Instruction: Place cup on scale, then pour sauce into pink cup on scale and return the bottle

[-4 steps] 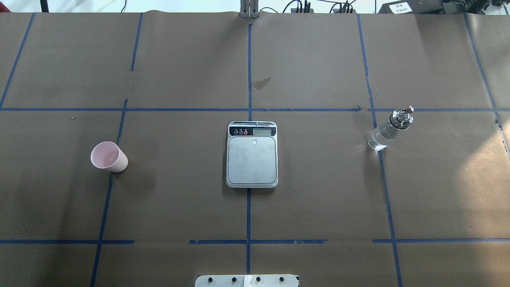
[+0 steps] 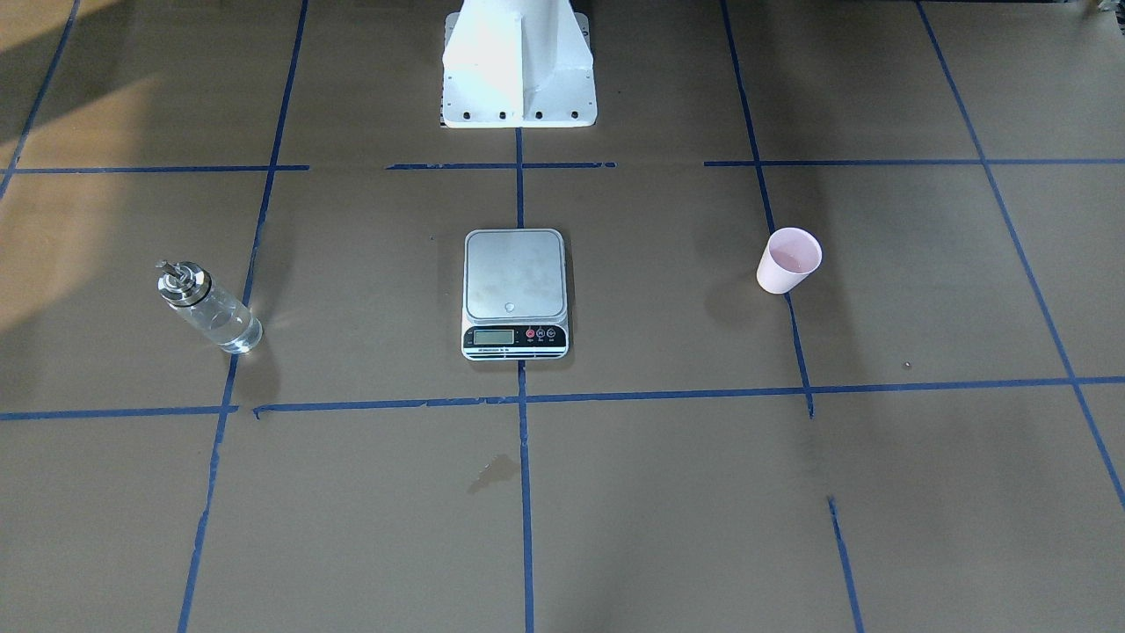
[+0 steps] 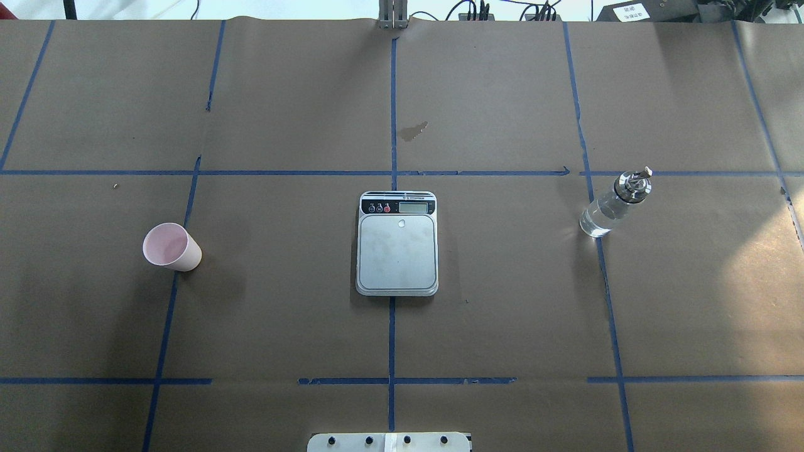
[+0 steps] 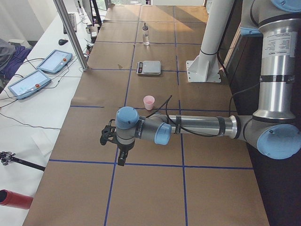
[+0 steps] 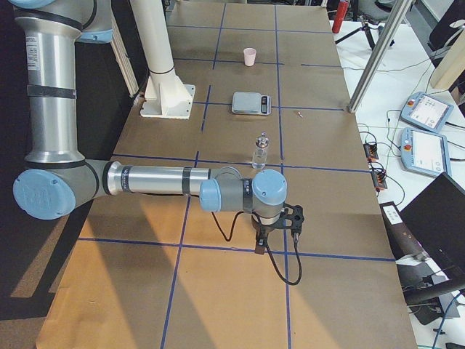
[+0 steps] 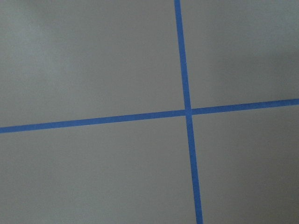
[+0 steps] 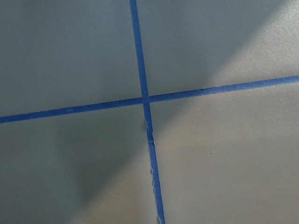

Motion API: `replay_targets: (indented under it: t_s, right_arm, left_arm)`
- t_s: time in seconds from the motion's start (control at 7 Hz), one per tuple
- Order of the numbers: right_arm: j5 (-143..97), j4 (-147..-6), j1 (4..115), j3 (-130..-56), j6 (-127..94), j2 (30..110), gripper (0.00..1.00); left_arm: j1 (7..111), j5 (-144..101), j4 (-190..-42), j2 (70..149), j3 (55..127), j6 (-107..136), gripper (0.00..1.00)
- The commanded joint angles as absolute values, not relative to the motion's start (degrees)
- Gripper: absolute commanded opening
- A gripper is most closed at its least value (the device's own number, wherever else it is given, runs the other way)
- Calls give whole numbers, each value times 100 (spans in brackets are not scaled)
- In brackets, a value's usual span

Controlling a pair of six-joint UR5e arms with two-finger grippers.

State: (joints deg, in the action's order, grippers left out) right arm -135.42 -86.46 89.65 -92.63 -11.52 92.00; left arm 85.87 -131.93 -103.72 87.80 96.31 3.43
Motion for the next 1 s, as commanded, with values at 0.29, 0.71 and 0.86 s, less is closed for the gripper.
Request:
replay_targets:
  t_s: [0.29,0.71,0.86]
  right_arm:
    - [-13518,-8622,8965,-9272,-1099,9185,100]
    - [-13535,-8483,8965,-9316,-1116,9185,100]
    - [-13535,-8055,8965,-9343,-1116,9141,100]
  left_arm:
    - [6858,-13409,-10608,9447,10731,914,100]
    - [6452,-12658,-11214,9562,10470,3715,100]
    - [6007,-12691,-11276,9562,10537,4370,100]
